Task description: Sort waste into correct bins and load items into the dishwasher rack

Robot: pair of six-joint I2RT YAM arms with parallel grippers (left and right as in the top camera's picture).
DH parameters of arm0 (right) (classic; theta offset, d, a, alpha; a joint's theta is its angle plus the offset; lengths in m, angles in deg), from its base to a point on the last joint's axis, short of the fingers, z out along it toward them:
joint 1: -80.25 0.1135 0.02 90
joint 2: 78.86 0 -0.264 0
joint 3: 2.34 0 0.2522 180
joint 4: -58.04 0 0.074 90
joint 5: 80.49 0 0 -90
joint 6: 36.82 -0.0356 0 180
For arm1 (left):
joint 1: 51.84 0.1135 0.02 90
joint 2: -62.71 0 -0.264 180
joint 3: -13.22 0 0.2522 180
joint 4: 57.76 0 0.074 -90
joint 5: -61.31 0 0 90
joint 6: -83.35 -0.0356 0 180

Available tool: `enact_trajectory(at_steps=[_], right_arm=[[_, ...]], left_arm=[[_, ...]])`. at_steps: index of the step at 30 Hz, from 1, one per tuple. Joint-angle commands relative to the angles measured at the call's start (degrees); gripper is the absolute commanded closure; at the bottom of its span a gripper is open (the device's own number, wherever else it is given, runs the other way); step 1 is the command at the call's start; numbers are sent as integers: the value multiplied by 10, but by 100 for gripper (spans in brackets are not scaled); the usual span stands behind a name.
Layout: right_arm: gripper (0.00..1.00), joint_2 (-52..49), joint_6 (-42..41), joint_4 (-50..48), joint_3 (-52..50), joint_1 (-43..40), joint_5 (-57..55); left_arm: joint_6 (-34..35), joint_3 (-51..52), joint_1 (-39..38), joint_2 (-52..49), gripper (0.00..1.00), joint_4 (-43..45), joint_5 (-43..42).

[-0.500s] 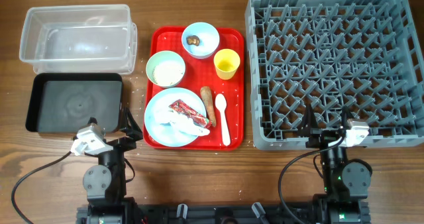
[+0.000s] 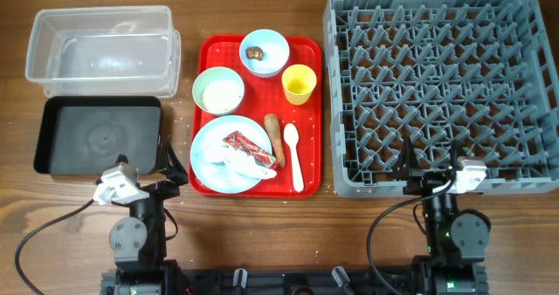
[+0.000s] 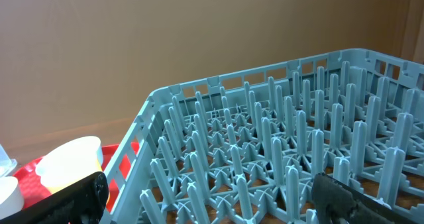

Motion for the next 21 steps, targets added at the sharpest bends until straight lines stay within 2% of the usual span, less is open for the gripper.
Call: enact_trajectory(at_steps=[1,18,21], right_arm=[[0,5,8,-3,-2,-2,-1],[0,5,7,-24,-2,-2,-23],[0,5,4,-30,-2,-2,-18]], left_arm=[[-11,4,-3,4,0,1,-3],[-10,4,-3,4,0,12,-4],[-9,4,-3,4,0,55,-49]])
